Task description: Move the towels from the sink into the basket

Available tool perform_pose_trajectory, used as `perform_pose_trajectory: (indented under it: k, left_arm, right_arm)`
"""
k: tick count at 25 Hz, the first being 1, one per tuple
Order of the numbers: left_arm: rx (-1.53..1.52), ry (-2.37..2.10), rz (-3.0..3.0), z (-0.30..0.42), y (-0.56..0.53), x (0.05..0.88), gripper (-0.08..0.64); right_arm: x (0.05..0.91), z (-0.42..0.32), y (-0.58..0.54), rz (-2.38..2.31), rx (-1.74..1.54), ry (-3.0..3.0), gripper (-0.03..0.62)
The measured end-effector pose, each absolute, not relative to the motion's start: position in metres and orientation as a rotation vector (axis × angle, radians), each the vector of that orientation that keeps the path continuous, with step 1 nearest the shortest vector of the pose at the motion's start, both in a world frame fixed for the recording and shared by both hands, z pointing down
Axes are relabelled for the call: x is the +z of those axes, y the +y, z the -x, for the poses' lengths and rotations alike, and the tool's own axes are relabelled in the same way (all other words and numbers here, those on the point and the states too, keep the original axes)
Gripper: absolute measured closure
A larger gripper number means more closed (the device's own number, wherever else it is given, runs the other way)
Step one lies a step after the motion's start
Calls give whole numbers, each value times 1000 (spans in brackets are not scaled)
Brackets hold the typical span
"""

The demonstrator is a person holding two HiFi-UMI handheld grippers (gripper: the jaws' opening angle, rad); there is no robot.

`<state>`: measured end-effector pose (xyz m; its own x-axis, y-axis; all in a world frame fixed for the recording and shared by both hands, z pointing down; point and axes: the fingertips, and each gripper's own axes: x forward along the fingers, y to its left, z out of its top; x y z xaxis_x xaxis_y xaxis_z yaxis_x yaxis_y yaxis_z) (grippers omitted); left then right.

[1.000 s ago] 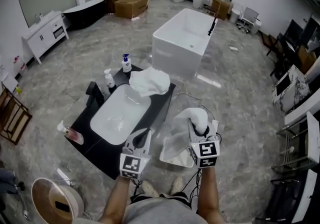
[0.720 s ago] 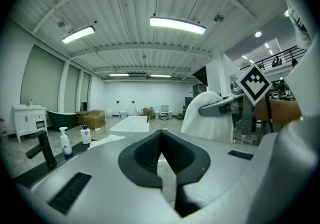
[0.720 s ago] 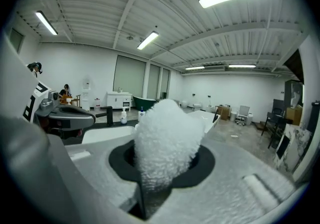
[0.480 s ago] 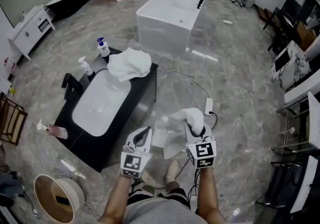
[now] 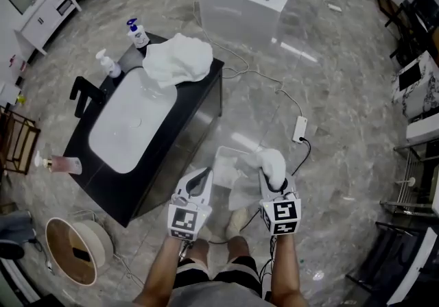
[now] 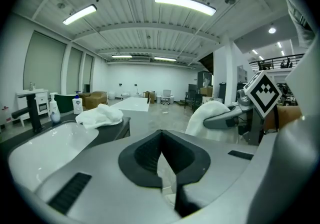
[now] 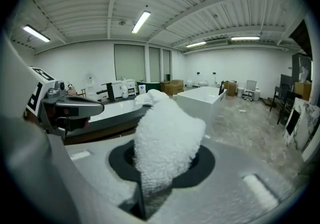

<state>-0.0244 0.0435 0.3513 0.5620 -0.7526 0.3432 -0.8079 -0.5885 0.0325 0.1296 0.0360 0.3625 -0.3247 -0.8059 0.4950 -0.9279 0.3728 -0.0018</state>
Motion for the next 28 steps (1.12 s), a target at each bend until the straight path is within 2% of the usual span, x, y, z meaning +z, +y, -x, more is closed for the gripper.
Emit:
perform_pose_trajectory:
  k: [28]
  left_arm:
    - [596,-1235,-2324,20,18,750,551]
  right_arm:
    - [802,-130,2,-1347,630,-2113,492]
